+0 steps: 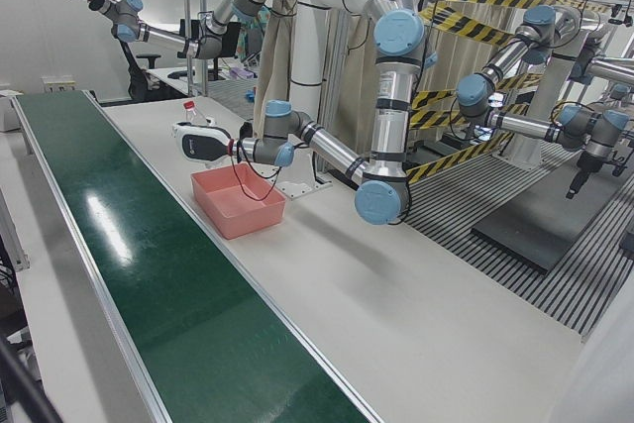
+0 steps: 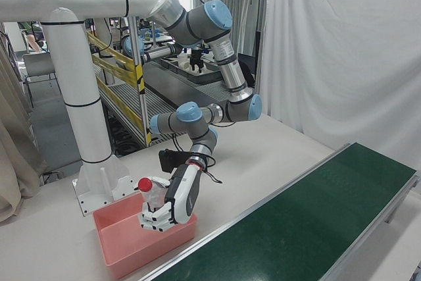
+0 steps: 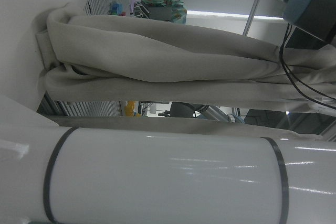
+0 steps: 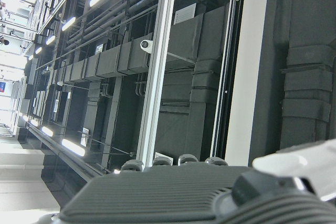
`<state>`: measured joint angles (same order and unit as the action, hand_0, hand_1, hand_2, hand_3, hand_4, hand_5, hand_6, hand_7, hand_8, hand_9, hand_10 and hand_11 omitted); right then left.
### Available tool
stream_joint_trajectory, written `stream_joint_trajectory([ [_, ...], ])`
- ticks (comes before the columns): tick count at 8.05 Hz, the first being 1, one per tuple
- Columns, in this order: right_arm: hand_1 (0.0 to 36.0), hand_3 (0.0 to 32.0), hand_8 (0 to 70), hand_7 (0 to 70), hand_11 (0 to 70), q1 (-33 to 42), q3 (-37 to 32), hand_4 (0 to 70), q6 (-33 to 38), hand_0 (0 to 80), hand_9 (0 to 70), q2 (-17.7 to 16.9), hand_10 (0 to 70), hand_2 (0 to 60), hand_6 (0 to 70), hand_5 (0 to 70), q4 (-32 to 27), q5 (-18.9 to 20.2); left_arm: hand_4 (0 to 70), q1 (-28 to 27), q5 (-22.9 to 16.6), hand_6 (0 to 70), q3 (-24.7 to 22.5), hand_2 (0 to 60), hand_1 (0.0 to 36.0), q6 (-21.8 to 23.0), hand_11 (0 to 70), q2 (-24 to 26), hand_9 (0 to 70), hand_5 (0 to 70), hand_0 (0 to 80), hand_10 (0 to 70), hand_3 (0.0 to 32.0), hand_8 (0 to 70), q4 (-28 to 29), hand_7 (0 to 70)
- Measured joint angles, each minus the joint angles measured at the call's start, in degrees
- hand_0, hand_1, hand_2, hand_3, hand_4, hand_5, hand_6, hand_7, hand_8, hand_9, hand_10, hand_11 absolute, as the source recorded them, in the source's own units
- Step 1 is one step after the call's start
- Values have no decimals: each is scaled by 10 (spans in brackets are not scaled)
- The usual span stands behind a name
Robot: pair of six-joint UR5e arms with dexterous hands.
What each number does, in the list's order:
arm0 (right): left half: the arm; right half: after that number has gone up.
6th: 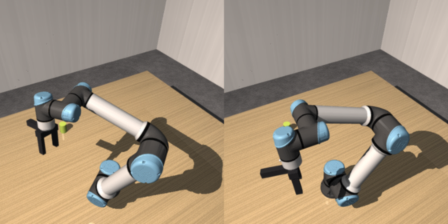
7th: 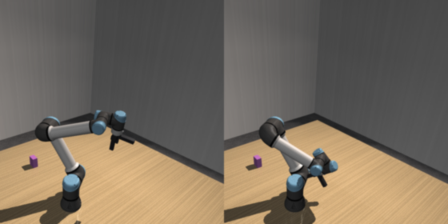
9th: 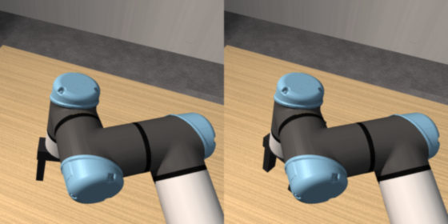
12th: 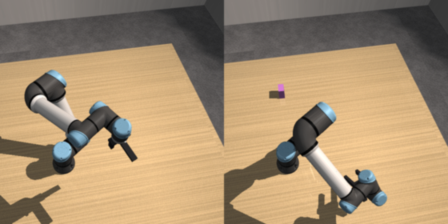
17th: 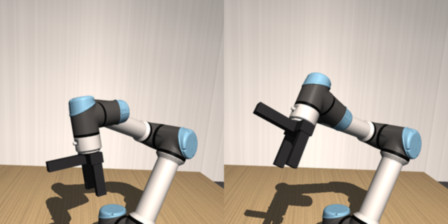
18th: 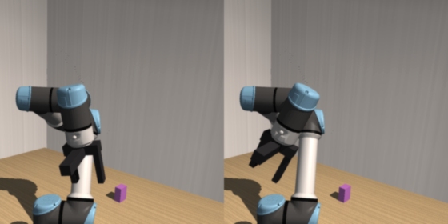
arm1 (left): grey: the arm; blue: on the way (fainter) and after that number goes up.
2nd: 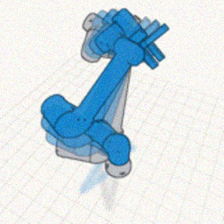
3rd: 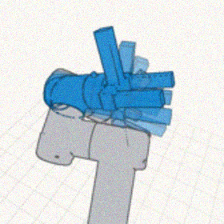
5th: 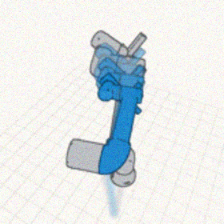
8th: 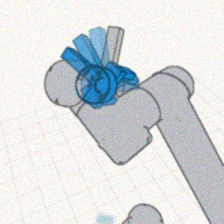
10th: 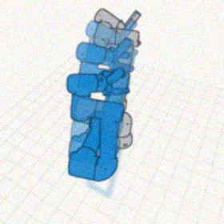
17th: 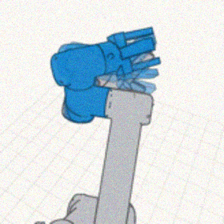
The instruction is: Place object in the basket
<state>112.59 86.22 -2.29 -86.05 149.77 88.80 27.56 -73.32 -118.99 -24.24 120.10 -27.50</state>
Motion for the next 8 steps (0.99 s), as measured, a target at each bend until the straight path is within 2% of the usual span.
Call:
stream_joint_trajectory([
  [1, 0, 0, 0, 0, 0, 0, 0, 0, 0, 0, 0, 0, 0, 0, 0, 0, 0, 0, 365, -9, 9, 324, -4, 22, 148, 0, 563, -1, 654, 552, 593, 395, 0, 508, 4, 375],
  [2, 0, 0, 0, 0, 0, 0, 0, 0, 0, 0, 0, 0, 0, 0, 0, 0, 0, 0, 295, -13, 13, 191, -6, 0, 94, 0, 453, -5, 486, 412, 560, 310, 0, 375, 15, 265],
  [3, 0, 0, 0, 0, 0, 0, 0, 0, 0, 0, 0, 0, 0, 0, 0, 0, 0, 0, 162, -14, 15, 80, -11, 0, 23, 2, 308, -21, 247, 300, 532, 207, 0, 194, 34, 122],
  [4, 0, 0, 0, 0, 0, 0, 0, 0, 0, 0, 0, 0, 0, 0, 0, 0, 0, 0, 126, -16, 16, 49, -22, 0, 4, 3, 268, -49, 172, 282, 539, 178, 0, 143, 59, 66],
  [6, 0, 0, 0, 0, 0, 0, 0, 0, 0, 0, 0, 0, 0, 0, 0, 0, 0, 0, 135, -13, 17, 31, -46, 0, 10, 4, 200, -90, 140, 278, 539, 132, 0, 123, 85, 10],
  [7, 0, 0, 0, 0, 0, 0, -1, 0, 0, 0, 0, 0, 0, 0, 0, 0, 0, 0, 87, -11, 17, 6, -52, 0, 0, 3, 123, -97, 98, 227, 478, 82, 0, 84, 88, 0],
  [8, 0, 0, 0, 0, 0, 0, -1, 0, 0, 0, 0, 0, 0, 0, 0, 0, 0, 0, 79, -10, 17, 0, -55, 0, 0, 2, 89, -100, 71, 192, 448, 60, 0, 60, 90, 0],
])
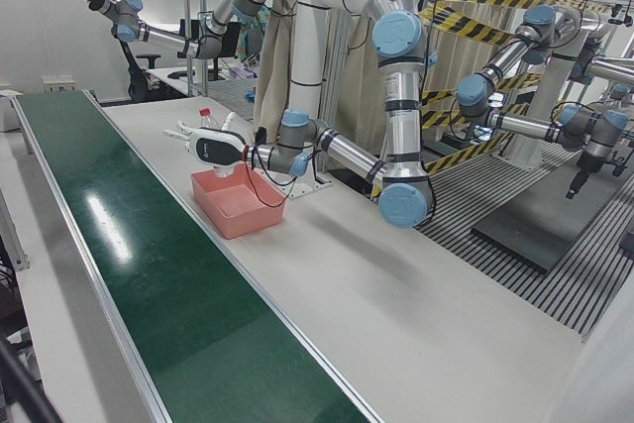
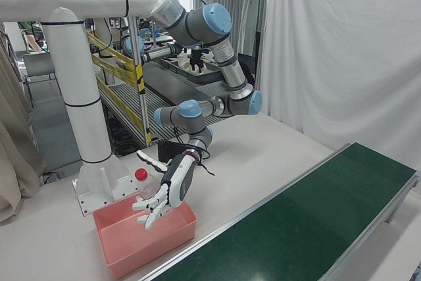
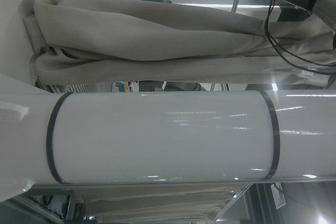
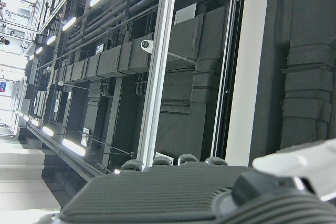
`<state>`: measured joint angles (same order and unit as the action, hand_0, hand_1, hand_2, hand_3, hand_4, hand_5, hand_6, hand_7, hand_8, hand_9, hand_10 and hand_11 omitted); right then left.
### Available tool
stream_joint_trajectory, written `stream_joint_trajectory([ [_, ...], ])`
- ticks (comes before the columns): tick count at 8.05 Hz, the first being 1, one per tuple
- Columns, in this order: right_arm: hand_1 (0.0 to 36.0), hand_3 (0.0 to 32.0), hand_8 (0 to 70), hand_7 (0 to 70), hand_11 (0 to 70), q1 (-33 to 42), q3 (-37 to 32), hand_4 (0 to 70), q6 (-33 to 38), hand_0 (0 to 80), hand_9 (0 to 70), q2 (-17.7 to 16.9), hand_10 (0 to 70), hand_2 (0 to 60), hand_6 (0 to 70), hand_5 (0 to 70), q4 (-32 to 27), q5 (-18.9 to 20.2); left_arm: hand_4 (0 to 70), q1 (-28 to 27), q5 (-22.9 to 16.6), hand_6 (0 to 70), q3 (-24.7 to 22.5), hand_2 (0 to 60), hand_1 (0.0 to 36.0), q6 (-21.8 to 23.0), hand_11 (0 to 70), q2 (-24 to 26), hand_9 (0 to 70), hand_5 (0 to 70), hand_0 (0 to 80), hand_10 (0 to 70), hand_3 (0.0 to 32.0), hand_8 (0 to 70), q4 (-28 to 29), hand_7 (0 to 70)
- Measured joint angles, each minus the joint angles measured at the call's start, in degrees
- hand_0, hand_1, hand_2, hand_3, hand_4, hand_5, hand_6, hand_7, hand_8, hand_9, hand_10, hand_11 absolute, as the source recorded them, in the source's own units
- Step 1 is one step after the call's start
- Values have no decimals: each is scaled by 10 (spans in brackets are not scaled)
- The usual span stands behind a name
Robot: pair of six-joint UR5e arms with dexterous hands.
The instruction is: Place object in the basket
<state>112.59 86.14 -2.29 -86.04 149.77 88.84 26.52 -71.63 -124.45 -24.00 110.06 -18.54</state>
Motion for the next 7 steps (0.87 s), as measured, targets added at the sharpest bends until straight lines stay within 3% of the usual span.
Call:
stream_joint_trajectory([
  [3, 0, 0, 0, 0, 0, 0, 0, 0, 0, 0, 0, 0, 0, 0, 0, 0, 0, 0, 68, -1, 0, 0, -2, 0, 0, -2, 58, -2, 45, 214, 320, 42, 0, 37, 1, 0],
  [7, 0, 0, 0, 0, 0, 0, 1, 0, 0, 0, 0, 0, 0, 0, 0, 0, 0, 0, 58, 0, 0, 0, -2, 0, 0, -2, 50, -1, 33, 225, 317, 37, 0, 28, 1, 0],
])
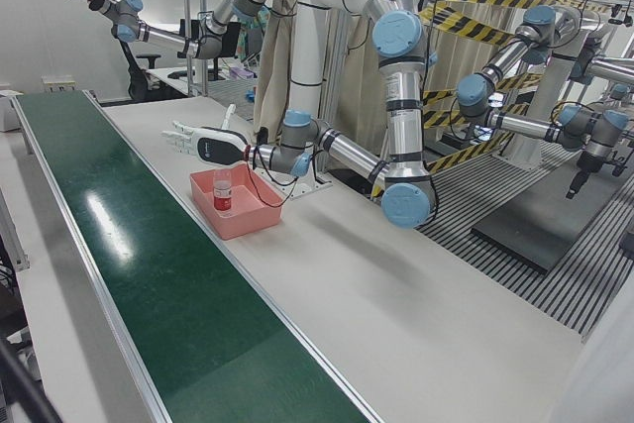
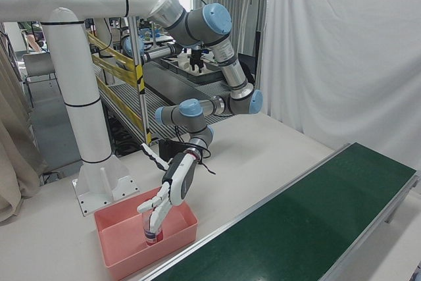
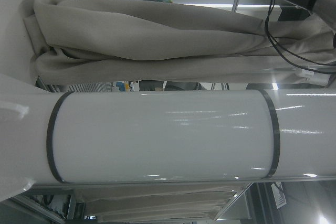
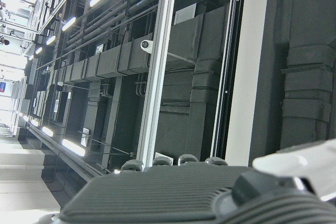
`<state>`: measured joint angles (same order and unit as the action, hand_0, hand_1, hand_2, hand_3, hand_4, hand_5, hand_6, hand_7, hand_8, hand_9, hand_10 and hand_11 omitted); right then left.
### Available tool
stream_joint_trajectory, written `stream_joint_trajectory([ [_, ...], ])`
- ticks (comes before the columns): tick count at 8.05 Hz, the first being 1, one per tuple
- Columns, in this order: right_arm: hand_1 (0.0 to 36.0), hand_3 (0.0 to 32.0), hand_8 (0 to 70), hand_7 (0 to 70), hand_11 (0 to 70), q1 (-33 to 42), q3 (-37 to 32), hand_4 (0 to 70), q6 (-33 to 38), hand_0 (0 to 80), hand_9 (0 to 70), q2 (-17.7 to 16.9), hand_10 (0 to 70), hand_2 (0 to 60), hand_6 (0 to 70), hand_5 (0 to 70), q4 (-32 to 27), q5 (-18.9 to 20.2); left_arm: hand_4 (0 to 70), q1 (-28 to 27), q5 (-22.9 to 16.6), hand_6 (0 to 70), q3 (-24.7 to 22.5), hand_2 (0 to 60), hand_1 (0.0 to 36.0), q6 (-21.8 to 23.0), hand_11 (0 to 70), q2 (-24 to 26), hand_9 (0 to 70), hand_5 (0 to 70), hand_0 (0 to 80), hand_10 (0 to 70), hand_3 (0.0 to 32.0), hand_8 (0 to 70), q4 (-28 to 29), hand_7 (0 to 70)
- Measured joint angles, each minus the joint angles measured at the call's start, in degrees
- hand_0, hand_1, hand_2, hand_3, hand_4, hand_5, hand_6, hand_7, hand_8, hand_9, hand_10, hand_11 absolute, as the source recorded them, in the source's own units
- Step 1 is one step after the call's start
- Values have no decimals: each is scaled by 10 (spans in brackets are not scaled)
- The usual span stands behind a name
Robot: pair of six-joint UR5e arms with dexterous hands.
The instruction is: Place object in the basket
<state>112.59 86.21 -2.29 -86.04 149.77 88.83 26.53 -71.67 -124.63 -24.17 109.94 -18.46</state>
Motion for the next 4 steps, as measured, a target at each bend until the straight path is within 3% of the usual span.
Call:
stream_joint_trajectory([
  [4, 0, 0, 0, 0, 0, 0, 0, 0, 0, 0, 0, 0, 0, 0, 0, 0, 0, 0, 87, 2, 0, 9, -1, 0, 0, 2, 53, 0, 47, 241, 371, 39, 0, 49, 0, 0],
])
